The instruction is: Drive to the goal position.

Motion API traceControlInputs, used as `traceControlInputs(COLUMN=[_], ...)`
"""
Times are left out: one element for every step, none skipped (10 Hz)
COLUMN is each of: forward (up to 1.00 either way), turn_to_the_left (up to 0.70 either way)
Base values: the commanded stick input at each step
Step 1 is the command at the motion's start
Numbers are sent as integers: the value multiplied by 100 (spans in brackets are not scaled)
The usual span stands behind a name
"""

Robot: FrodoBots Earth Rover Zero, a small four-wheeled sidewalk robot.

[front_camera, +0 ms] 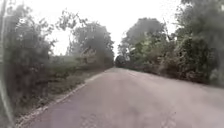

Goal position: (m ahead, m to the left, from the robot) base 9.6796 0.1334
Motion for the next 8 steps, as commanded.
traceControlInputs(forward=[70,70,70,70,70,70,70,70], turn_to_the_left=[0,0,0,0,-1,-2,-2,-2])
